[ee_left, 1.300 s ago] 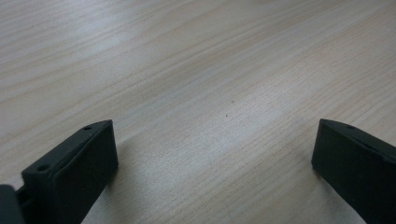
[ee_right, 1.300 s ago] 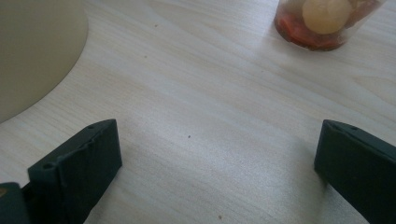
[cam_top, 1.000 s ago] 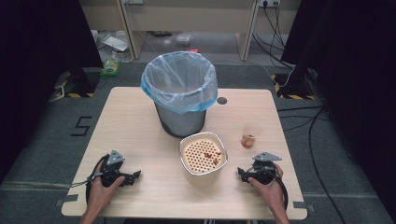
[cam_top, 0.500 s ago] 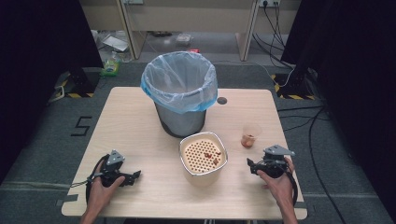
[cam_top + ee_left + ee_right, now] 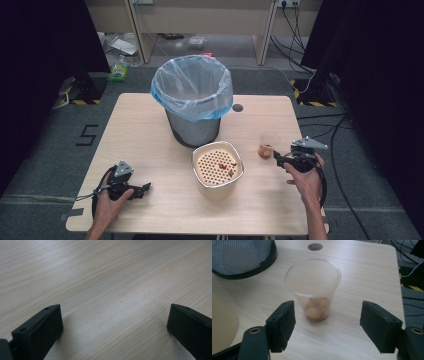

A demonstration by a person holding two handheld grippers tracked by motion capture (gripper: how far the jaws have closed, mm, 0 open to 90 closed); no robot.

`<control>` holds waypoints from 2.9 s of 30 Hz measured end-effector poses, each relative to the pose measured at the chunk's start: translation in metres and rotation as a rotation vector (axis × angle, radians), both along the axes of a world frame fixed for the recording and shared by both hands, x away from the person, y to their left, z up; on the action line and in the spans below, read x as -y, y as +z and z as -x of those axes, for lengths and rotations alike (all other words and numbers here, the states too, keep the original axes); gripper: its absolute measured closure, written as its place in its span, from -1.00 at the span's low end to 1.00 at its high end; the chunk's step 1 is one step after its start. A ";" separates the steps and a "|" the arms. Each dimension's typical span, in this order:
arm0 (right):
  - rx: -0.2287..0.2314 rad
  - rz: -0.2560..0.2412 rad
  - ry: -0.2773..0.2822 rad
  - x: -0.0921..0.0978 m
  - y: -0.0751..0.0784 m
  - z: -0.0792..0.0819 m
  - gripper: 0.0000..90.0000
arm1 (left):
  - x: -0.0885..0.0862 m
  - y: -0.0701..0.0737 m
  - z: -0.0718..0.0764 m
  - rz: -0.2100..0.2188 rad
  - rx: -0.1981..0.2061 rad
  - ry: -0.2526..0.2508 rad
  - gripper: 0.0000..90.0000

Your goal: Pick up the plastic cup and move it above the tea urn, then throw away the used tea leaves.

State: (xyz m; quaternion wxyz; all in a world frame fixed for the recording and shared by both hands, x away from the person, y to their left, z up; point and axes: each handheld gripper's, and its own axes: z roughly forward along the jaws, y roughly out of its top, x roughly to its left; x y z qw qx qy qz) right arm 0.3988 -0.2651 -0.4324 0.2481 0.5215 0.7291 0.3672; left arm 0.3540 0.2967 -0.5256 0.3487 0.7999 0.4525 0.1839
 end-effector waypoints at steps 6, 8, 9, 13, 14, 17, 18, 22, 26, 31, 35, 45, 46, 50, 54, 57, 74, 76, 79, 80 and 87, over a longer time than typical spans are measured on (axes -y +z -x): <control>0.011 0.017 -0.003 0.002 0.008 -0.016 -0.19 | 0.000 0.000 0.000 0.000 0.000 0.000 -1.00; 0.014 0.016 -0.009 0.003 0.014 -0.025 -0.11 | 0.000 0.000 0.000 0.000 0.000 0.000 -1.00; 0.018 0.022 -0.007 0.003 0.015 -0.028 -0.08 | 0.000 0.000 0.000 0.000 0.000 0.000 -1.00; 0.001 0.031 0.001 0.000 0.018 -0.040 0.03 | 0.000 0.000 0.000 0.000 0.000 0.000 -1.00; 0.000 0.032 0.006 0.000 0.018 -0.043 0.07 | 0.000 0.000 0.000 0.000 0.000 0.000 -1.00; -0.011 0.044 0.005 -0.002 0.016 -0.051 0.14 | 0.000 0.000 0.000 -0.001 -0.001 0.000 -1.00; -0.011 0.044 0.005 -0.002 0.016 -0.051 0.14 | 0.000 0.000 0.000 -0.001 -0.001 0.000 -1.00; -0.036 0.062 0.011 -0.007 0.013 -0.064 0.25 | 0.000 0.000 0.000 -0.001 -0.001 0.000 -1.00; -0.067 0.086 0.019 -0.009 0.007 -0.073 0.33 | 0.000 0.000 0.000 -0.001 -0.001 0.000 -1.00; -0.093 0.084 0.045 -0.013 0.000 -0.078 0.45 | 0.000 0.000 0.000 0.000 0.000 -0.001 -1.00; -0.119 0.108 0.060 -0.014 -0.005 -0.081 0.62 | 0.000 0.000 0.000 -0.001 -0.001 0.000 -1.00; 0.041 0.130 0.125 -0.026 0.006 -0.062 0.89 | 0.000 0.000 0.000 -0.001 -0.001 0.000 -1.00; 0.041 0.130 0.125 -0.026 0.006 -0.062 0.89 | 0.000 0.000 0.000 -0.001 -0.001 0.000 -1.00; 0.125 0.157 0.127 -0.032 0.013 -0.049 0.90 | 0.000 0.000 0.000 -0.001 0.000 0.000 -1.00; 0.201 0.145 0.132 -0.035 0.015 -0.034 0.90 | 0.000 0.000 0.000 0.000 0.000 -0.001 -1.00; 0.240 0.148 0.142 -0.038 0.016 -0.026 0.90 | 0.000 0.000 0.000 -0.001 -0.001 0.000 -1.00; 0.416 0.204 0.224 -0.074 0.046 0.003 0.90 | 0.000 0.000 0.000 0.000 0.000 -0.001 -1.00; 0.445 0.200 0.239 -0.080 0.051 0.007 0.90 | 0.000 0.000 0.000 -0.001 -0.001 0.000 -1.00; 0.481 0.206 0.262 -0.089 0.056 0.012 0.90 | 0.000 0.000 0.000 0.000 0.000 -0.001 -1.00; 0.481 0.206 0.262 -0.089 0.056 0.012 0.90 | 0.000 0.000 0.000 0.000 0.000 -0.001 -1.00; 0.627 0.297 0.341 -0.124 0.071 0.031 0.90 | 0.000 0.000 0.000 0.000 0.001 -0.001 -1.00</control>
